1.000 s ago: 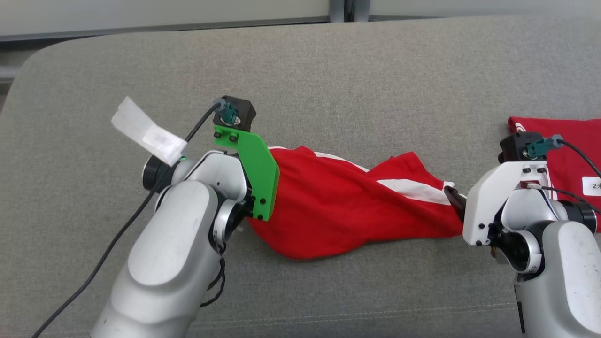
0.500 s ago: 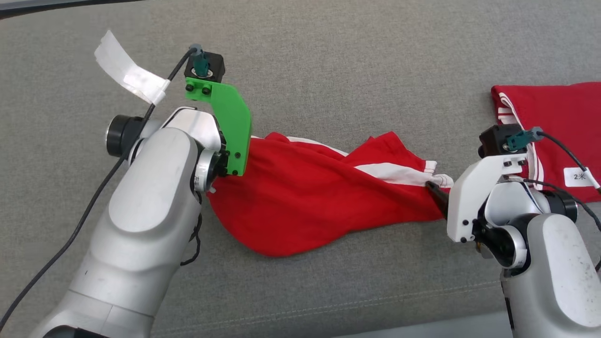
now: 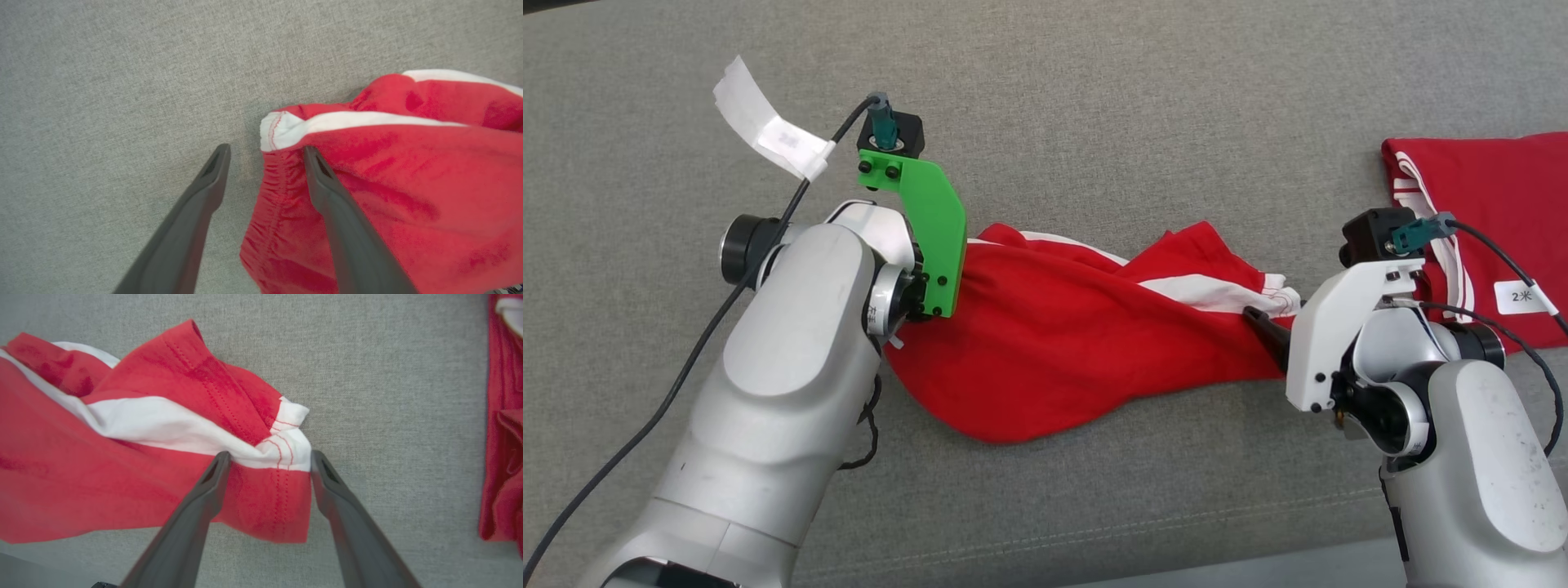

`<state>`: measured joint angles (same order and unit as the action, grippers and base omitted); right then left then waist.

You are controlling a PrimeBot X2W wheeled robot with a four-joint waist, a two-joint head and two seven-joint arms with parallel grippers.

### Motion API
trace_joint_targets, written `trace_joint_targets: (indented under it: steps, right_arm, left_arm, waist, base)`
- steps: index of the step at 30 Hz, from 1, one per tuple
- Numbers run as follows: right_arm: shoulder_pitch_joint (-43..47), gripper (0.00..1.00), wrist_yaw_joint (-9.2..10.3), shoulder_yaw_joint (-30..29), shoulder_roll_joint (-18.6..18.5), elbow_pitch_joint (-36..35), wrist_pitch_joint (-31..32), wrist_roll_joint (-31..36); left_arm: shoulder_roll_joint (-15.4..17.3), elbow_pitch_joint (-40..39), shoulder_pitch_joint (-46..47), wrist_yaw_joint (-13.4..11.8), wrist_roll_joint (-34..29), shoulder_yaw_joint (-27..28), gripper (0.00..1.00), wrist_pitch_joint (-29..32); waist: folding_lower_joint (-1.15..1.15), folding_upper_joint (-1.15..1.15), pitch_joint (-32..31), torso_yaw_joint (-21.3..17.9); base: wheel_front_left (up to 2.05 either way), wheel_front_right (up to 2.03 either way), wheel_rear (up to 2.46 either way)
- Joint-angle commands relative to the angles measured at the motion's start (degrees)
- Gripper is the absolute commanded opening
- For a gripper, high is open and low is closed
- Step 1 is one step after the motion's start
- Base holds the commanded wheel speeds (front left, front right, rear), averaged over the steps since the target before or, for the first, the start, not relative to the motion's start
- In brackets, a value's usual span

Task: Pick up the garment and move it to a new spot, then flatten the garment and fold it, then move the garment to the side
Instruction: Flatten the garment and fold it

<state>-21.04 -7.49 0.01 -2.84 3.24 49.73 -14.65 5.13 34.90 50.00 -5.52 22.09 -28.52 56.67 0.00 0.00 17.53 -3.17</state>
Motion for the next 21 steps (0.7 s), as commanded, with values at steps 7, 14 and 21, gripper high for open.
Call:
trace_joint_targets:
  steps: [7, 14, 21]
  right_arm:
    - [-0.8, 0.94, 0.01, 0.8, -0.1, 1.3, -1.2, -1.6]
    - [-1.3, 0.93, 0.01, 1.5, -0.1, 0.8, -1.6, -1.9]
    - [-2.1, 0.87, 0.01, 1.6, -0.1, 0.8, -2.8, -2.1]
  left_arm:
    - [-0.5, -0.7, 0.5, -0.2, 2.8, 1.6, 1.0, -0.7]
    - [0.3, -0.4, 2.6, -1.4, 3.4, 2.9, 1.0, -1.4]
    - [0.6, 1.8, 1.6, -1.6, 3.5, 2.2, 0.98, -0.7]
  waist:
    - [0.0, 0.0, -0.5, 0.2]
    - [0.0, 0.0, -0.1, -1.0]
    - [0.0, 0.0, 1.1, -1.8]
  base:
    - [0.0, 0.0, 0.0]
    - [0.0, 0.0, 0.0]
    - [0.0, 0.0, 0.0]
